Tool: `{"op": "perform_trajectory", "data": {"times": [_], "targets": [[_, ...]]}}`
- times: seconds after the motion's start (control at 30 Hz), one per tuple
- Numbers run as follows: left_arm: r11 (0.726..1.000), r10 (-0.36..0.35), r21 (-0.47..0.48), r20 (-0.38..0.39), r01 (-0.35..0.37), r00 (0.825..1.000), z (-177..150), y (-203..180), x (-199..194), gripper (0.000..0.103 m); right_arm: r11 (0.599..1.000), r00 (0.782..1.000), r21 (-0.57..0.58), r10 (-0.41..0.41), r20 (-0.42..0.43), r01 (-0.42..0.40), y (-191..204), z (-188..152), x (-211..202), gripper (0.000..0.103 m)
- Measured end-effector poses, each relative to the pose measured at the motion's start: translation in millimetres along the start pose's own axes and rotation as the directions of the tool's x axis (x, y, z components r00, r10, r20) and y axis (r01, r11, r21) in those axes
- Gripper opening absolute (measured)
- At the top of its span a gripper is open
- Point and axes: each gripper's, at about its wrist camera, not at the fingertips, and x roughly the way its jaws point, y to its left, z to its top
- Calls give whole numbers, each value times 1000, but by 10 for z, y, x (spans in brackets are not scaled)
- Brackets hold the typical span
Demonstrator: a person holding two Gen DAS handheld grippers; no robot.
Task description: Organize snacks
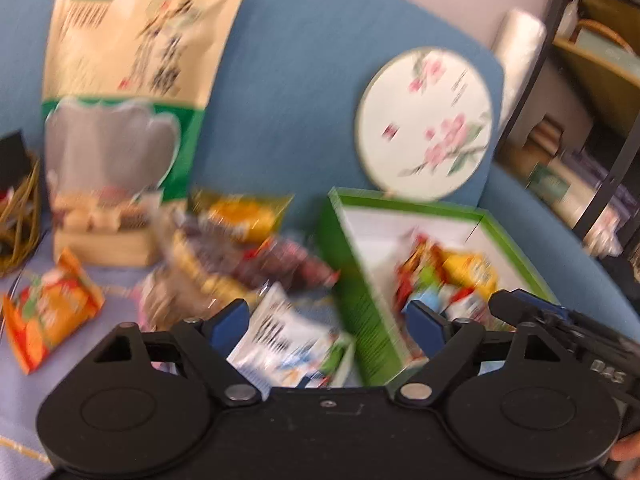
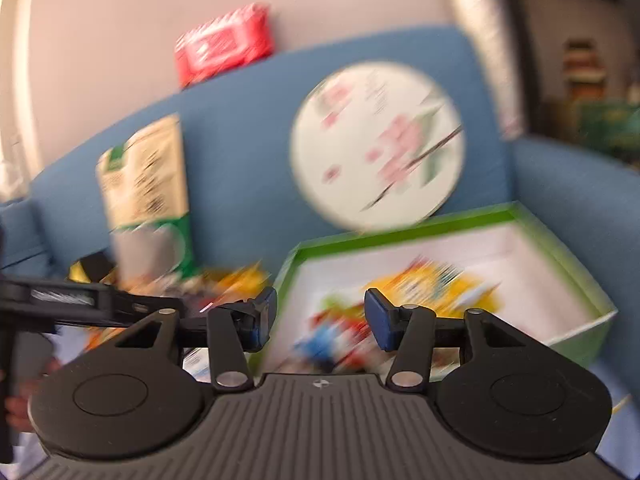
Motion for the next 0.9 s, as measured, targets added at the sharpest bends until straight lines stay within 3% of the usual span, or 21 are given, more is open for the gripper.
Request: {"op": "perform_trajectory", "data": {"times": [0.17,0.37,0.5,0.57,0.67,0.8,0.9], "targets": [[999,12,-34,-37,-13,999,0,140,290,103,999,995,6,52,-85,-52,133,-190,16,83],[994,35,-96,-103,-45,994,-22,308,683,103,998,989,-23,48,-143,-52,166,-270,128,83],[994,-11,-107,-144,-5,989,-104,375,720,57,995,973,-19,97,-208,-103,175,-308,171,84],[994,-25,-110,-165,7,986,-166,385,625,54,990,962,-2,134,-239,-138,201,-335,189,84],[993,-55,-117,-186,33,981,-335,411,382,54,978,931,25,204,-304,-206,282,-411,238,84],[988,-58,-148,-169,33,984,-548,472,17,72,962,887,38,264,-379,-270,438,-558,302,83],[976,-93,-210,-140,62,986,-554,595,-217,76,957,865,52,282,-415,-287,543,-653,344,84]]}}
